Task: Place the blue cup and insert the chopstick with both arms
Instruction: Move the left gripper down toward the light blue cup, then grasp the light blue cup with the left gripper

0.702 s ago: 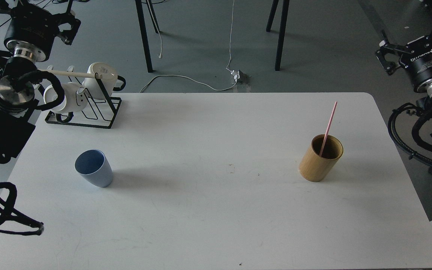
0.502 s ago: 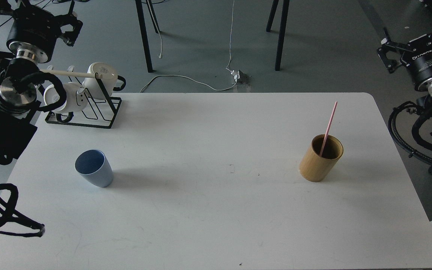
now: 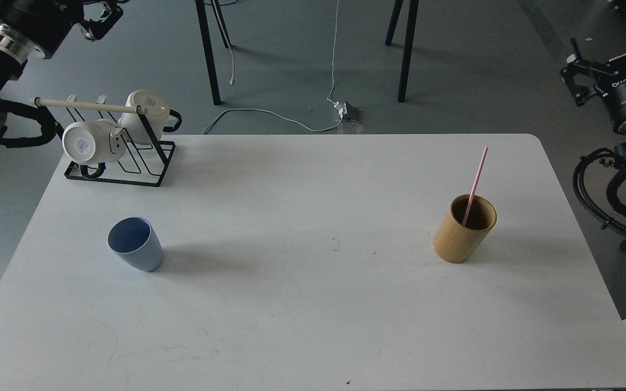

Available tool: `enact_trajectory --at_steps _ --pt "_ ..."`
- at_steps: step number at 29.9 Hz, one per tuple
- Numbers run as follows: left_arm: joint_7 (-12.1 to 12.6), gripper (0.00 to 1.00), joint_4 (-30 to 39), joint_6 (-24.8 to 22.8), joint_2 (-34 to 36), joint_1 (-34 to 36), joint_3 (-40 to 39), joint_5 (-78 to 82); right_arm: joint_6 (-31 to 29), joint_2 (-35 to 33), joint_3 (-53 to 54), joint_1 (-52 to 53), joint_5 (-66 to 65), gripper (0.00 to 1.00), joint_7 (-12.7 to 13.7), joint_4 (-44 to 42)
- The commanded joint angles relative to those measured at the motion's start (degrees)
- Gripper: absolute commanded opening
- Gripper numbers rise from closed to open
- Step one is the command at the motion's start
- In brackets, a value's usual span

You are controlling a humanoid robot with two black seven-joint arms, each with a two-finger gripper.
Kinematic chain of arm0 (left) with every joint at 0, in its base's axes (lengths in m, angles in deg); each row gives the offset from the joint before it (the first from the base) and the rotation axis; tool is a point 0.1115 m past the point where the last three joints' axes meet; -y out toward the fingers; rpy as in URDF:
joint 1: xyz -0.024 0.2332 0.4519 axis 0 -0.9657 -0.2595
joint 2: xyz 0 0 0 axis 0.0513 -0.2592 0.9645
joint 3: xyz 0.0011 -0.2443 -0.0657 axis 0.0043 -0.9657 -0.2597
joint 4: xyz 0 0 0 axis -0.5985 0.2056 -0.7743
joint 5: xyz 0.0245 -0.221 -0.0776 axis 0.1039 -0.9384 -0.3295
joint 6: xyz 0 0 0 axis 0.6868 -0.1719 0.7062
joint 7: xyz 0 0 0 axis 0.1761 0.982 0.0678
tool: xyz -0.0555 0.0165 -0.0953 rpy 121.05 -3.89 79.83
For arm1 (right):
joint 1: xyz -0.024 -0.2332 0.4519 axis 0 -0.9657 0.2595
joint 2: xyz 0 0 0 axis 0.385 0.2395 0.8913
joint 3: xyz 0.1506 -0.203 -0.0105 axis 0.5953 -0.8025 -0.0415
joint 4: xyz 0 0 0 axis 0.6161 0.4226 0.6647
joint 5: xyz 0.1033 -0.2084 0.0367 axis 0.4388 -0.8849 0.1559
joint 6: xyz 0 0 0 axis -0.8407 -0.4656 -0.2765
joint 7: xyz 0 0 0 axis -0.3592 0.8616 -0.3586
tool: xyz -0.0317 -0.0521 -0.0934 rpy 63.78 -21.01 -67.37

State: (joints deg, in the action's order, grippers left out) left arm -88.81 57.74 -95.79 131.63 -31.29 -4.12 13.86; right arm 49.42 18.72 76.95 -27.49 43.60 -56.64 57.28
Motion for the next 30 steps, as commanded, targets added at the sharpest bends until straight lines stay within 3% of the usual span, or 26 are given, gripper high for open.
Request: enact_trajectory --at_steps 1,4,9,16,20,25,27,30 --pt "-0.05 0.99 8.10 0.03 8.29 0.04 3.04 13.35 0.01 -0.17 2.31 -1.37 0.02 0.99 0.01 0.14" --pt "-0.92 0.99 15.04 0.03 14.53 -0.31 3.66 25.38 0.01 -0.52 2.40 -1.90 0.02 0.99 0.01 0.05" --pt "-5.31 0.98 24.36 0.03 22.44 -5.32 6.56 45.33 0.01 -1.14 2.40 -2.08 0.02 0.99 0.01 0.14" --pt "-8.13 0.92 27.46 0.03 24.57 -10.42 7.27 70.56 0.01 -1.31 3.19 -2.08 0.02 0.99 0.01 0.14" --pt "-9.44 0.90 27.19 9.81 24.48 -13.06 14.19 87.70 0.01 -1.40 3.28 -2.08 0.02 0.99 0.01 0.14" --pt "-10.59 0.84 24.65 18.17 23.96 -13.50 24.22 95.38 0.01 -2.10 3.37 -2.08 0.02 0.99 0.01 0.05" --pt "-10.59 0.82 22.11 20.99 21.68 -13.41 26.77 95.56 0.01 -2.37 3.37 -2.25 0.02 0.99 0.01 0.05" --pt "-10.77 0.77 16.31 21.44 17.64 -13.50 27.57 95.65 0.01 -2.37 3.45 -2.60 0.02 0.99 -0.08 0.05"
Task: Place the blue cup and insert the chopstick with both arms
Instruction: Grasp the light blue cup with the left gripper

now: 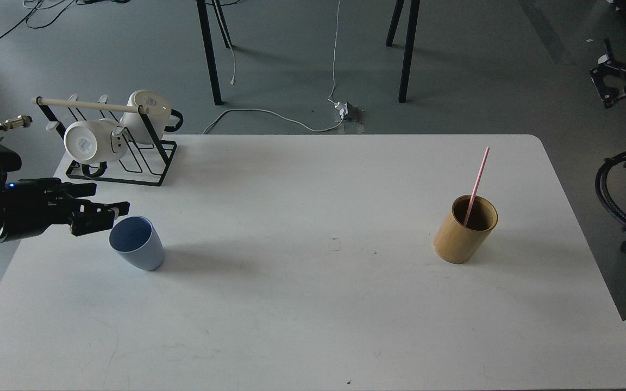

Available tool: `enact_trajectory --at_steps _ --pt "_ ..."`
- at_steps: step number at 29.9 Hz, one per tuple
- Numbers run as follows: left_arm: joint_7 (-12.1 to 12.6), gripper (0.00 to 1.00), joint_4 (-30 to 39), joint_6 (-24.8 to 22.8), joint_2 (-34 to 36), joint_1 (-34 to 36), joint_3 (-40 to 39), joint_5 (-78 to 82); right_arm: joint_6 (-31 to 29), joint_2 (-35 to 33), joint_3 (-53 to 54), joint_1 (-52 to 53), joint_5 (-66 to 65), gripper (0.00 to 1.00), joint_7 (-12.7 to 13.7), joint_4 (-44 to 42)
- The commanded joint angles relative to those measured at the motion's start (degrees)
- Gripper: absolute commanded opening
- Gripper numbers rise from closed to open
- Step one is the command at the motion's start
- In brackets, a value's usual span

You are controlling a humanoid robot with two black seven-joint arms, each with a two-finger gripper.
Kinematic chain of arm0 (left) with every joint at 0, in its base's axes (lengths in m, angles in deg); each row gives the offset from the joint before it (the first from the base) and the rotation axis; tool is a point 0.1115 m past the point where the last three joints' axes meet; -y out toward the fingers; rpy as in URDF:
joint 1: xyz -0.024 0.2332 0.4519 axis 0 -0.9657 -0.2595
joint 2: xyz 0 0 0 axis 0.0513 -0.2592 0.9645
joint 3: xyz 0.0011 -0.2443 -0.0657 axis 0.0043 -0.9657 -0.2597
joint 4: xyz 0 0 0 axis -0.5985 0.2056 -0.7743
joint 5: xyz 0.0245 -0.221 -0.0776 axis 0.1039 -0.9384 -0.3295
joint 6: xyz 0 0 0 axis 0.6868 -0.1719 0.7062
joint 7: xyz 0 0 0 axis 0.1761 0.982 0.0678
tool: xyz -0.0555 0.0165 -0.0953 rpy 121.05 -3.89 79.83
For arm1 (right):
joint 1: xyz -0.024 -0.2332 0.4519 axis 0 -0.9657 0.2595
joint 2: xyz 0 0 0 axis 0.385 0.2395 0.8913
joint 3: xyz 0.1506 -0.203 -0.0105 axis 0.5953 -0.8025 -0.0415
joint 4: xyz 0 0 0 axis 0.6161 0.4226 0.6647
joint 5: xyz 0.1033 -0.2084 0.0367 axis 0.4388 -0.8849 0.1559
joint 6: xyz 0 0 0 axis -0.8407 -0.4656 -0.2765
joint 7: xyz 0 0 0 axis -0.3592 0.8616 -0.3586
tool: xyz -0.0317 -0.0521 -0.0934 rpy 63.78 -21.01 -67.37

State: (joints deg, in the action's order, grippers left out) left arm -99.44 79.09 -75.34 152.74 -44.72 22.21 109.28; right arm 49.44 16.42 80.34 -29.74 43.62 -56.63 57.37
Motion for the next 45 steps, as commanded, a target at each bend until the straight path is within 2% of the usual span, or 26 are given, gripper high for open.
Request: enact_trajectory --at_steps 1,6,9,14,19,24,26,32,35,41,43,45 --pt "-0.14 0.74 -6.45 0.99 -4.53 -0.06 1.51 0.31 -0.01 -0.08 0.07 -0.35 0.00 0.99 -0.09 -0.03" --pt "-0.14 0.69 -11.82 1.08 -8.05 -0.06 3.44 0.31 -0.01 -0.43 0.15 -0.35 0.00 0.99 -0.53 -0.12" --pt "-0.40 0.58 -12.18 1.08 -8.23 -0.24 3.79 0.31 -0.01 -0.43 0.33 -0.35 0.00 0.99 -0.53 -0.03" --pt "-0.58 0.46 -12.53 1.08 -9.10 -0.06 5.38 0.23 -0.01 -0.34 1.82 -0.35 0.00 0.99 -0.53 0.05" --pt "-0.49 0.33 -16.21 1.25 -11.91 -0.07 5.55 0.23 -0.01 -0.25 1.74 -0.26 0.00 0.99 -0.53 0.05" --pt "-0.75 0.07 -16.66 1.08 -12.45 0.02 5.46 0.05 -0.01 0.10 1.56 -0.35 -0.09 0.99 -0.53 -0.03" --pt "-1.02 0.03 -16.57 1.16 -12.44 0.11 5.38 0.14 -0.01 0.28 1.47 -0.26 0.00 0.99 -0.53 0.05" --pt "-0.93 0.00 -15.70 1.08 -12.27 1.60 5.11 0.14 -0.01 0.36 1.47 -0.18 0.00 0.99 -0.53 0.05" --pt "-0.93 0.00 -13.51 -0.06 -12.01 5.11 5.29 0.14 -0.01 0.36 1.65 -0.18 0.00 0.99 -0.53 0.05" --pt "-0.23 0.00 -7.01 -10.51 -12.71 15.83 5.20 0.14 -0.01 0.45 1.74 1.05 0.00 0.99 -0.53 0.23" --pt "0.56 0.00 -4.37 -11.66 -15.07 18.99 5.11 0.23 -0.01 0.45 1.65 2.28 -0.09 0.99 -0.53 0.23" --pt "2.57 0.00 -2.60 -12.63 -19.72 21.89 5.29 0.31 -0.01 0.45 1.47 3.16 -0.09 0.99 -0.53 0.23"
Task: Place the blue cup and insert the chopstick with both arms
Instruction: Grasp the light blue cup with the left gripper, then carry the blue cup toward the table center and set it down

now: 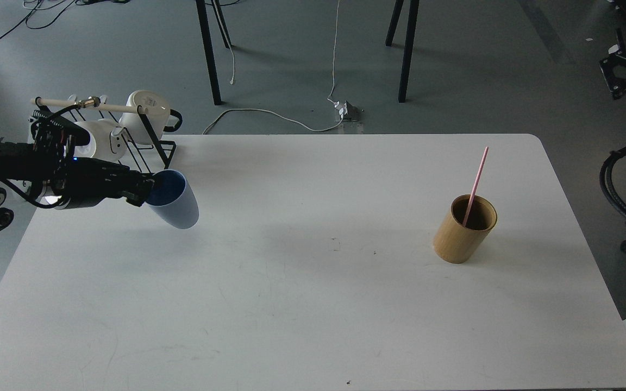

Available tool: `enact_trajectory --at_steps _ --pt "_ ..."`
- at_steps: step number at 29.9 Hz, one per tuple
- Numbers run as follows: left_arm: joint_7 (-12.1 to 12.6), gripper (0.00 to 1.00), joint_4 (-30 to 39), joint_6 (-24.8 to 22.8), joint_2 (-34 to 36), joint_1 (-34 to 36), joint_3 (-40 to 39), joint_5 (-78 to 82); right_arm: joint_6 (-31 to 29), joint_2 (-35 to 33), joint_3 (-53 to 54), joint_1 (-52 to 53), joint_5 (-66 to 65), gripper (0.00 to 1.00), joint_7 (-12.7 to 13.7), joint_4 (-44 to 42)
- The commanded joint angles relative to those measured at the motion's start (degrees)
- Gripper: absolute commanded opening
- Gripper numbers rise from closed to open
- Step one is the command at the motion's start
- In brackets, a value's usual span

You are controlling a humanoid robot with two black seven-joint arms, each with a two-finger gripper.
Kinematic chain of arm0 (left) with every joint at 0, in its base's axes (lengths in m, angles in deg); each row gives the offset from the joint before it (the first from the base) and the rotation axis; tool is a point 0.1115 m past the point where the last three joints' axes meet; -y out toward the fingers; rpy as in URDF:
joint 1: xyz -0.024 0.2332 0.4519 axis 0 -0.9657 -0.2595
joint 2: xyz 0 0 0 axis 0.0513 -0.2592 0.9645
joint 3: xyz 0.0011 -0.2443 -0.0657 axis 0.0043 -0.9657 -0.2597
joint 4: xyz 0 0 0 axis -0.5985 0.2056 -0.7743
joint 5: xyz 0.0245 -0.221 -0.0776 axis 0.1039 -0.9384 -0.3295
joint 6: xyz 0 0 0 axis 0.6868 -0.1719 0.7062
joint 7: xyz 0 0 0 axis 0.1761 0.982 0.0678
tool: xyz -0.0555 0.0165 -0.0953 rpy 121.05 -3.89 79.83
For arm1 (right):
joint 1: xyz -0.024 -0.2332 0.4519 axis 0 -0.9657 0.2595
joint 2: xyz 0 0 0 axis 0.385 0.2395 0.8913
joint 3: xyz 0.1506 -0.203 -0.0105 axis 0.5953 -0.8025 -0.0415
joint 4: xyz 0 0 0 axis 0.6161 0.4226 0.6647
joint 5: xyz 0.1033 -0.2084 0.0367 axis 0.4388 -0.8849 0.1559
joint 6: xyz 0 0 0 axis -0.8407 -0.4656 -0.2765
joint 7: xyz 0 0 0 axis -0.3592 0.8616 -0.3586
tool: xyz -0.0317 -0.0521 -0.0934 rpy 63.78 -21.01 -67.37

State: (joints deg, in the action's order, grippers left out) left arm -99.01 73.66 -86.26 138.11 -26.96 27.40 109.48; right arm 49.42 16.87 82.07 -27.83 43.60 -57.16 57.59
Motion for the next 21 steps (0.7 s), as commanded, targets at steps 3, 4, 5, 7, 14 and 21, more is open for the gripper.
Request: enact_trajectory --at_steps 3,4,5,7,14,21 --pt "5.05 0.00 3.62 -6.44 -11.07 7.56 0.10 0.11 0.01 0.01 -0.26 1.60 -0.07 0.99 0.00 0.00" --pt "5.41 0.00 3.62 -7.77 -13.00 7.92 0.10 0.20 0.01 -0.08 -0.26 1.60 -0.07 0.99 0.00 0.00" --pt "5.67 0.00 3.62 -8.82 -15.02 8.19 0.10 0.46 0.01 -0.08 -0.17 1.60 -0.07 0.99 0.00 0.00" --pt "6.11 0.00 3.71 -9.50 -18.37 8.28 0.19 2.74 0.01 -0.17 -0.08 1.60 -0.07 0.99 0.00 0.00" --pt "7.69 0.00 2.31 -9.50 -27.95 7.40 1.06 10.04 0.01 -0.96 0.53 0.81 -0.07 0.99 -0.17 -0.26" --pt "9.19 0.00 -4.99 -9.50 -35.87 7.22 2.82 11.19 0.01 -0.96 2.47 -0.07 0.02 0.99 -1.14 -0.17"
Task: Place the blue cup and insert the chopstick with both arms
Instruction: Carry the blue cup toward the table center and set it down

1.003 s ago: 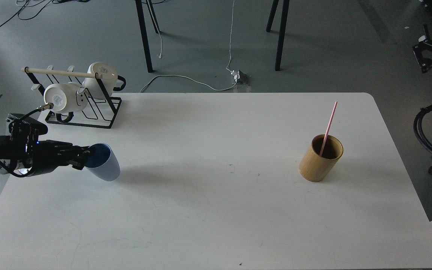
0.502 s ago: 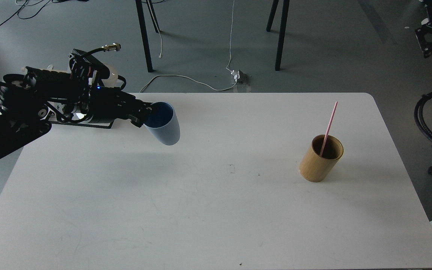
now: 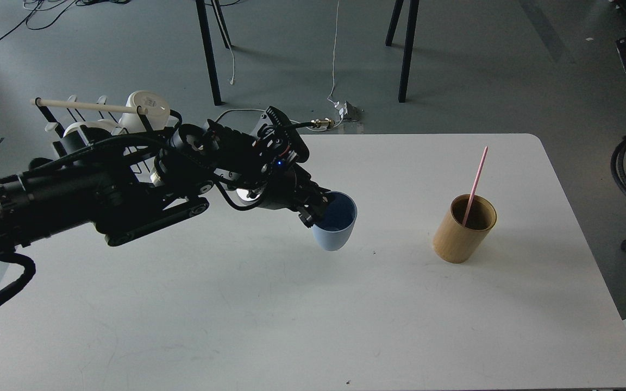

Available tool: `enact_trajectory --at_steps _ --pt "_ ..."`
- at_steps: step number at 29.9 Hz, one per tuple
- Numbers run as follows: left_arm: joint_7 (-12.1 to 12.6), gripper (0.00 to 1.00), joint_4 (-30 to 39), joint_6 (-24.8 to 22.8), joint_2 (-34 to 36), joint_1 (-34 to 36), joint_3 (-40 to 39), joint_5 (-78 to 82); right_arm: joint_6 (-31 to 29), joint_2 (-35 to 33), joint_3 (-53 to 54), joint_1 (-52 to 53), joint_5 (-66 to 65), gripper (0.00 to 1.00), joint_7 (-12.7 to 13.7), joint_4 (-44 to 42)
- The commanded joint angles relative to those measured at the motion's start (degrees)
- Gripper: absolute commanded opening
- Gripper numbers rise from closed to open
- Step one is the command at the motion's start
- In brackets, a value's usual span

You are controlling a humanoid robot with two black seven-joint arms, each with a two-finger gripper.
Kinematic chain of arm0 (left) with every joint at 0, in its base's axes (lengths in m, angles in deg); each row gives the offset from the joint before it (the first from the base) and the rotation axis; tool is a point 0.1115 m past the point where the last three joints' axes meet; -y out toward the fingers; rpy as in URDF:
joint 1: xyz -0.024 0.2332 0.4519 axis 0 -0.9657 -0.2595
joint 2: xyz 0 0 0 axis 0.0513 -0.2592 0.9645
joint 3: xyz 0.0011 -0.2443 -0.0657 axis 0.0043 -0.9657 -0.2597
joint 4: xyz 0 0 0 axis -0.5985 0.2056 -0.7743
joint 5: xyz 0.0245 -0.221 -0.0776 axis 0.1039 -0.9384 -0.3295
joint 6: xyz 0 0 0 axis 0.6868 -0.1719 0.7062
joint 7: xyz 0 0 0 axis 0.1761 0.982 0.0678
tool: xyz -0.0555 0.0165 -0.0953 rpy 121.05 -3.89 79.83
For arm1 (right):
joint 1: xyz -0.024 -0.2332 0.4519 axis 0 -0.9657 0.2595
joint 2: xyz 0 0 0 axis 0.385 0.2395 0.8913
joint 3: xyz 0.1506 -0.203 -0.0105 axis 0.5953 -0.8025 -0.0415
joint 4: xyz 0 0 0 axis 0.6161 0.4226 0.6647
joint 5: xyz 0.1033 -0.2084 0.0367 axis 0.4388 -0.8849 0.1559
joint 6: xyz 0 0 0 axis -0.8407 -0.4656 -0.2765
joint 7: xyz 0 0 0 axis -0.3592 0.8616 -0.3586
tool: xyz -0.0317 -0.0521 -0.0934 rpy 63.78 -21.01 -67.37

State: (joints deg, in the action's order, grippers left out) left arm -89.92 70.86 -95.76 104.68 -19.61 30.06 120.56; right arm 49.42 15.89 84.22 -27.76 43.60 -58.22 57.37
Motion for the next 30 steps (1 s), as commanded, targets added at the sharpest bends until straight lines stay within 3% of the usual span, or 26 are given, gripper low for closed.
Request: enact_trajectory --at_steps 1,19,25,30 --pt "0.09 0.00 -2.45 0.00 -2.97 -0.13 0.25 0.11 0.00 0.11 0.32 -0.13 0.02 0.99 -0.08 0.05" --pt "0.45 0.05 -10.45 0.00 -9.04 -3.38 1.83 0.11 0.00 0.02 0.32 -0.48 0.02 0.99 -0.08 -0.04" --pt "0.36 0.16 -10.27 0.00 -9.22 -3.38 1.74 0.02 0.00 0.02 0.40 -0.66 0.02 0.99 -0.08 0.05" --pt "0.45 0.17 -10.27 0.00 -9.57 -3.82 1.83 0.11 0.00 -0.33 0.40 -0.75 0.02 0.99 -0.08 0.05"
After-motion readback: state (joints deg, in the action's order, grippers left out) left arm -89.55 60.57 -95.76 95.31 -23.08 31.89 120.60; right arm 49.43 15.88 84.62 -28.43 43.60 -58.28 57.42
